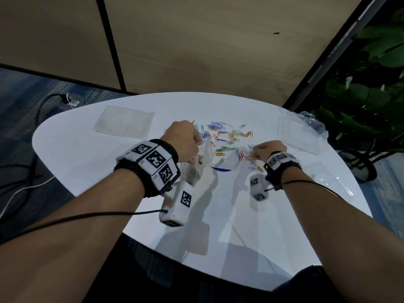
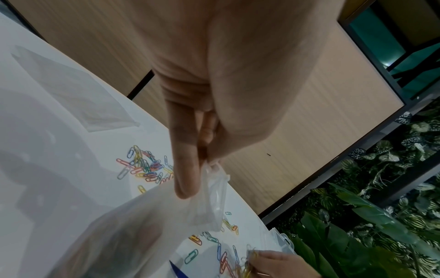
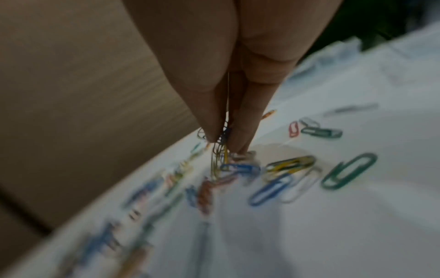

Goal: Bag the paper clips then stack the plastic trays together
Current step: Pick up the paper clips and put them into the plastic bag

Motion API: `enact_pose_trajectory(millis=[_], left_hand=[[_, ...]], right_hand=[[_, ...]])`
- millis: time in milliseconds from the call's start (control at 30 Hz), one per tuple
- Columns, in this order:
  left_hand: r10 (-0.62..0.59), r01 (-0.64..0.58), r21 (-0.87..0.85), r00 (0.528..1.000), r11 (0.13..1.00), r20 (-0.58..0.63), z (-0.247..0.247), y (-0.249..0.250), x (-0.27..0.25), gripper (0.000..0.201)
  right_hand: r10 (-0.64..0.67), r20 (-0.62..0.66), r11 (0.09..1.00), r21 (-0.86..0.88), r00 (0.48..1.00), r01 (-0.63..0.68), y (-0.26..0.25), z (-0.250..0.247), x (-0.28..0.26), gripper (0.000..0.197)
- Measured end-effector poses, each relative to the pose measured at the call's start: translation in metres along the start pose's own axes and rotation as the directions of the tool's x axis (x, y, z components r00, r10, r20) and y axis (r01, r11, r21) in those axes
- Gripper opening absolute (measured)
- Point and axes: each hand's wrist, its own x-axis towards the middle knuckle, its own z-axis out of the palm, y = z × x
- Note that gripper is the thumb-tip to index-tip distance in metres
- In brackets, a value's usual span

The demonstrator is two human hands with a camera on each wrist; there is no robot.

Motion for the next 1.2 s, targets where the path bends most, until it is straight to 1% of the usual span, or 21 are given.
enact_pose_trajectory(millis=[33, 67, 100, 133, 167, 233, 367, 433, 500, 567, 633, 667, 767, 833, 900, 967, 1033, 1067, 1133, 1167, 1200], left_hand=[[-0.003, 0.003, -0.002, 1.000, 1.000, 0.002, 0.000, 0.000, 0.000, 0.031], [-0.005, 0.005, -0.003, 1.000, 1.000, 0.006, -0.001, 0.000, -0.001, 0.031], [-0.003, 0.003, -0.002, 1.000, 1.000, 0.008, -0.001, 0.000, -0.001, 0.031], [-0.002, 0.002, -0.003, 1.000, 1.000, 0.008, -0.001, 0.001, -0.002, 0.031], [-0.003, 0.003, -0.006, 1.000, 1.000, 0.008, -0.001, 0.002, -0.002, 0.031], [-0.006, 0.006, -0.015, 1.000, 1.000, 0.010, -0.001, 0.003, -0.002, 0.031], [-0.001, 0.001, -0.030, 1.000, 1.000, -0.006, -0.002, 0.001, -0.002, 0.027], [0.006, -0.007, -0.029, 1.000, 1.000, -0.015, -0.004, 0.000, -0.002, 0.025], [0.011, -0.012, -0.033, 1.000, 0.999, -0.024, -0.006, -0.002, -0.003, 0.024], [0.011, -0.013, -0.028, 0.999, 1.000, -0.050, -0.008, -0.003, -0.003, 0.021], [0.008, -0.010, -0.033, 0.998, 0.999, -0.055, -0.010, -0.004, -0.003, 0.019], [0.006, -0.008, -0.038, 0.999, 0.999, -0.052, -0.010, -0.005, -0.002, 0.021], [0.005, -0.008, -0.045, 0.999, 0.999, -0.052, -0.010, -0.004, -0.001, 0.024], [0.011, -0.014, -0.038, 0.998, 0.999, -0.060, -0.009, -0.005, 0.000, 0.025], [0.008, -0.010, -0.036, 0.998, 0.999, -0.068, -0.009, -0.005, 0.002, 0.023], [0.007, -0.010, -0.037, 0.997, 0.999, -0.079, -0.009, -0.006, 0.003, 0.021], [0.006, -0.009, -0.036, 0.996, 0.999, -0.088, -0.009, -0.006, 0.003, 0.022], [0.004, -0.008, -0.035, 0.996, 0.999, -0.092, -0.009, -0.007, 0.004, 0.023], [0.002, -0.005, -0.039, 0.997, 0.999, -0.081, -0.008, -0.009, 0.004, 0.024], [0.005, -0.007, -0.037, 0.997, 0.999, -0.071, -0.008, -0.009, 0.003, 0.024], [0.011, -0.013, -0.024, 0.998, 1.000, -0.064, -0.008, -0.008, 0.003, 0.025]], right_hand=[[0.056, 0.058, 0.964, 0.258, 0.997, -0.069, 0.003, -0.003, -0.002, 0.023], [0.079, 0.138, 0.857, 0.497, 0.987, -0.138, 0.001, -0.006, -0.008, 0.027], [0.082, 0.214, 0.700, 0.683, 0.973, -0.209, -0.003, -0.008, -0.015, 0.027], [0.065, 0.279, 0.554, 0.789, 0.958, -0.267, -0.011, -0.010, -0.024, 0.021], [0.030, 0.343, 0.444, 0.837, 0.939, -0.320, -0.022, -0.015, -0.036, 0.016], [-0.077, 0.429, 0.330, 0.863, 0.900, -0.383, -0.049, -0.021, -0.063, 0.012], [-0.310, 0.490, 0.248, 0.869, 0.815, -0.428, -0.097, -0.019, -0.110, 0.012], [-0.372, 0.489, 0.307, 0.867, 0.789, -0.393, -0.111, -0.011, -0.124, 0.017], [-0.366, 0.442, 0.423, 0.863, 0.819, -0.276, -0.120, -0.002, -0.133, 0.015], [-0.353, 0.328, 0.599, 0.799, 0.876, -0.058, -0.125, 0.005, -0.140, 0.002], [-0.392, 0.185, 0.756, 0.623, 0.901, 0.201, -0.128, 0.011, -0.144, 0.015], [-0.414, 0.137, 0.799, 0.527, 0.900, 0.288, -0.129, 0.012, -0.146, 0.017], [-0.517, 0.044, 0.834, 0.250, 0.855, 0.492, -0.137, 0.014, -0.153, 0.014], [-0.581, 0.074, 0.813, 0.083, 0.810, 0.576, -0.139, 0.014, -0.156, 0.015], [-0.602, 0.125, 0.798, 0.050, 0.789, 0.601, -0.139, 0.014, -0.154, 0.019], [-0.596, 0.197, 0.803, 0.128, 0.779, 0.582, -0.137, 0.009, -0.152, 0.026], [-0.576, 0.258, 0.810, 0.305, 0.776, 0.500, -0.134, -0.001, -0.147, 0.030], [-0.556, 0.265, 0.800, 0.427, 0.787, 0.421, -0.130, -0.005, -0.141, 0.031], [-0.460, 0.188, 0.754, 0.598, 0.868, 0.270, -0.114, -0.013, -0.111, 0.032], [-0.380, 0.115, 0.757, 0.608, 0.918, 0.238, -0.100, -0.016, -0.091, 0.031], [-0.297, 0.036, 0.815, 0.531, 0.954, 0.233, -0.083, -0.020, -0.070, 0.029]])
